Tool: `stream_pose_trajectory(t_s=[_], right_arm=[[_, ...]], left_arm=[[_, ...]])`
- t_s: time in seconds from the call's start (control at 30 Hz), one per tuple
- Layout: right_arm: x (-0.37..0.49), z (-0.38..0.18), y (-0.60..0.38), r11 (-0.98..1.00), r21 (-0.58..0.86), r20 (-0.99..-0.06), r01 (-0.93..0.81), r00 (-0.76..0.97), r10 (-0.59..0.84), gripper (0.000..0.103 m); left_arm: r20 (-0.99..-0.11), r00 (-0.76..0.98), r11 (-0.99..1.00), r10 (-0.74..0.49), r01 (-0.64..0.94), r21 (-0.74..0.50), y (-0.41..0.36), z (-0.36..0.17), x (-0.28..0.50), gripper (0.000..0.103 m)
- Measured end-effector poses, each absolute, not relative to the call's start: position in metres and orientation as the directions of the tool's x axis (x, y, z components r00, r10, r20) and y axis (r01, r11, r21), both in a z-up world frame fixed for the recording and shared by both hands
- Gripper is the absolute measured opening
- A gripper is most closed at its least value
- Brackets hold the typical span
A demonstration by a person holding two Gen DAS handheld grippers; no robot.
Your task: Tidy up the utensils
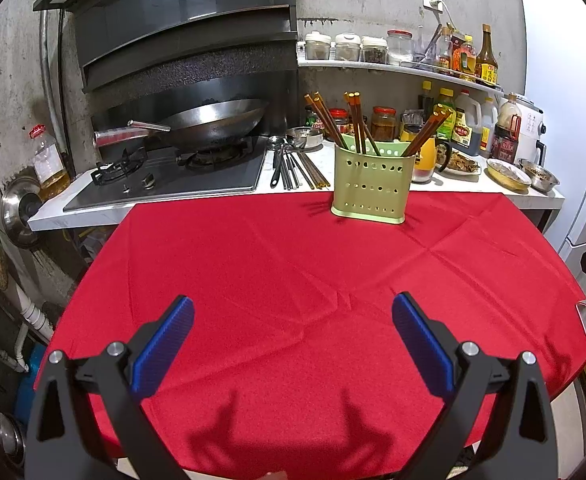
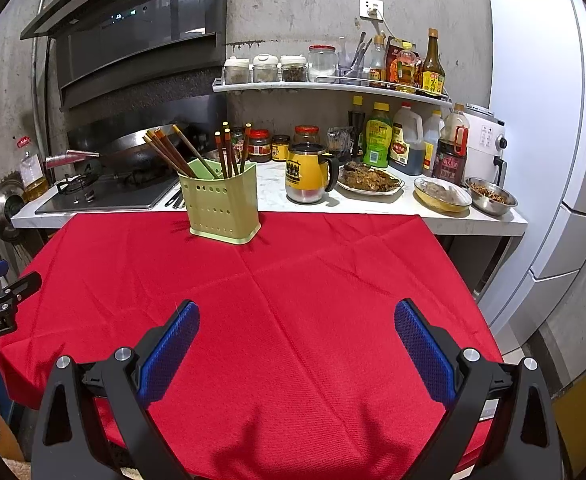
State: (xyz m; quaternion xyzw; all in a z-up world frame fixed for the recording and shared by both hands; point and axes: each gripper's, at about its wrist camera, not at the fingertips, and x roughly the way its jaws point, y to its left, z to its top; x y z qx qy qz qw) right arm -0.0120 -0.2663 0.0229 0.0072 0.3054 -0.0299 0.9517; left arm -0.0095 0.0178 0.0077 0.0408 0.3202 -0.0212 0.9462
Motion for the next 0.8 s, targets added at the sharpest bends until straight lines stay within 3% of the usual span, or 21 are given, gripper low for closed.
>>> stream_pose_trajectory(t_s=[0.8], right_arm=[[-0.0074, 0.017, -0.2704, 0.998, 0.005, -0.6, 0.07, 0.798, -0.053, 0.097]], left_arm=[[-0.607, 0.794, 0.993, -0.03, 0.095, 0.075, 0.0103, 0.0039, -0.007, 0.097]])
